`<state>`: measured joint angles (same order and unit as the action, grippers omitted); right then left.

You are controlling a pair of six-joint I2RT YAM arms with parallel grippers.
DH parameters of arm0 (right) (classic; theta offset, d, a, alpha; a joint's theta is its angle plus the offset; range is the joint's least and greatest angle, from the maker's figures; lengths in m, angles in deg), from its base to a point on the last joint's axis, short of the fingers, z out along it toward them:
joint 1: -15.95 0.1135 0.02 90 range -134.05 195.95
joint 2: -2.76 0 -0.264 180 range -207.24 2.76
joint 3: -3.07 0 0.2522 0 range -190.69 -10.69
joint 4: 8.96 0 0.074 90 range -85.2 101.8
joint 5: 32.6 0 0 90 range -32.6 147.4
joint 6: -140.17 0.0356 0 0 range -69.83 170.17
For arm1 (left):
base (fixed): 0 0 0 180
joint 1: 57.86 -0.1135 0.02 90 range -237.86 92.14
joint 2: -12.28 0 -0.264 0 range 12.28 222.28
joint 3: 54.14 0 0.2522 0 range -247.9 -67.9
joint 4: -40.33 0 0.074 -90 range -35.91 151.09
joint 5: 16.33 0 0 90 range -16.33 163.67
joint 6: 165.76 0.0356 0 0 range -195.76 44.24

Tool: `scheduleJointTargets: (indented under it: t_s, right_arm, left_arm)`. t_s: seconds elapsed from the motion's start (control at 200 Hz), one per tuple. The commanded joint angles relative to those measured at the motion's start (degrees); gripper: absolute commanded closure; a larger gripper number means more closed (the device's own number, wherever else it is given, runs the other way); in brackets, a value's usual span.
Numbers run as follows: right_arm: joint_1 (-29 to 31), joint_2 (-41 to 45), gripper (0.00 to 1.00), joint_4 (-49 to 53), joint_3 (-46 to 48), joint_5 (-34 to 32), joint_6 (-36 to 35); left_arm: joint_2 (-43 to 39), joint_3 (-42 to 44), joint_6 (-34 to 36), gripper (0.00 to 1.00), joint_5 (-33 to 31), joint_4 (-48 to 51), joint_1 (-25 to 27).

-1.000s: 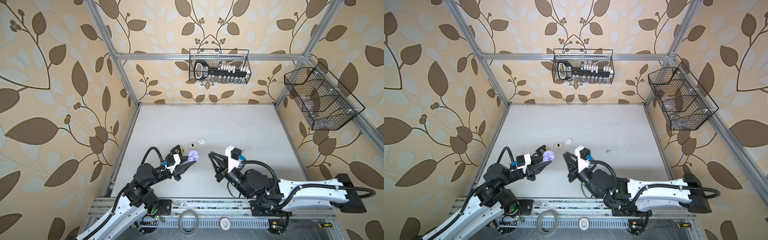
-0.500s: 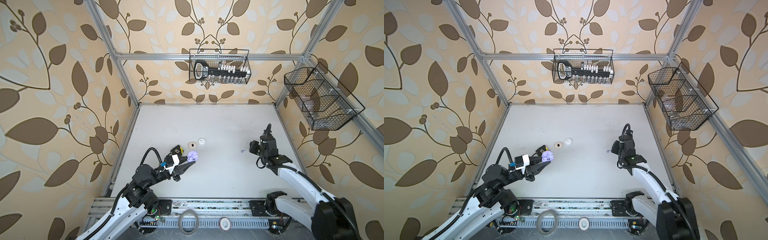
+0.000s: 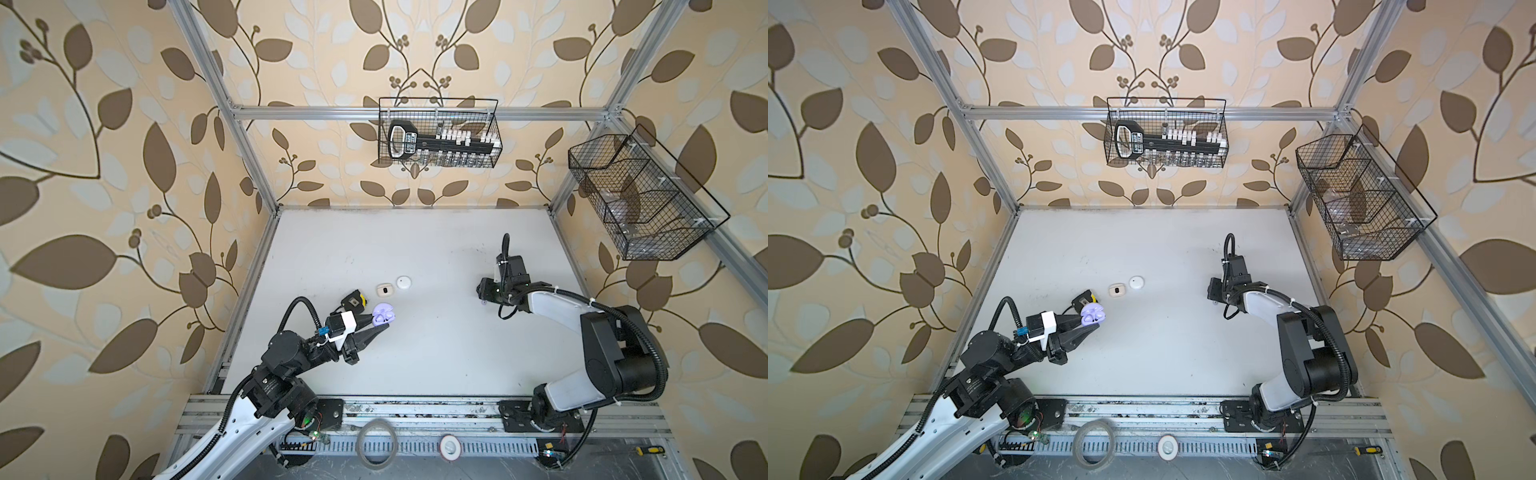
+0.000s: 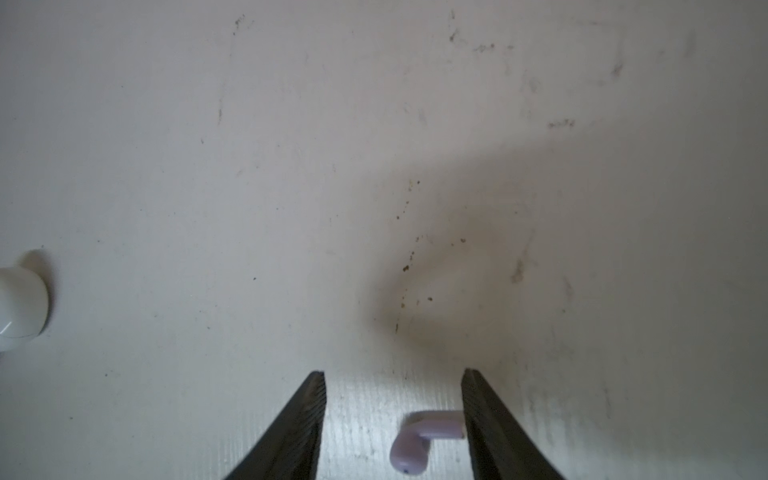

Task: Insert the wireless bluetooth earbuds into the charging case
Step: 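Move the right gripper over the second lavender earbud on the table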

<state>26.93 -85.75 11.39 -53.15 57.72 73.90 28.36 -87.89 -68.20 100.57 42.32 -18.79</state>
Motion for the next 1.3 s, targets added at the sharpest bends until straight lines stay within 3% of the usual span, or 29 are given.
scheduleJointTargets:
  t_s: [0.0,0.205,0.53,0.915,1.055,1.295]
  right_arm:
    - [1.26,-1.66,0.46,0.4,-1.13,-1.91,-1.05]
    - [2.4,-3.34,0.46,1.12,-1.05,-3.1,-0.04]
    - [7.59,0.97,0.45,3.25,3.02,-10.33,3.45]
    - [14.24,4.1,0.46,6.06,4.23,-14.35,7.37]
    - [14.54,4.3,0.54,7.3,3.63,-16.3,8.22]
    - [14.05,4.96,0.48,10.78,1.34,-19.64,6.78]
  left_arm:
    - [-0.26,-0.32,0.99,1.0,-0.26,-1.94,0.39]
    - [-1.26,-0.06,0.8,1.0,-0.26,-1.5,0.39]
    - [-2.27,0.73,0.53,1.0,-0.44,-1.65,0.39]
    - [-3.83,1.44,0.27,1.0,-0.43,-1.52,0.39]
    - [-3.71,1.3,0.27,1.0,-0.53,-1.41,0.39]
    - [-3.83,1.05,0.36,1.0,-0.62,-0.97,0.39]
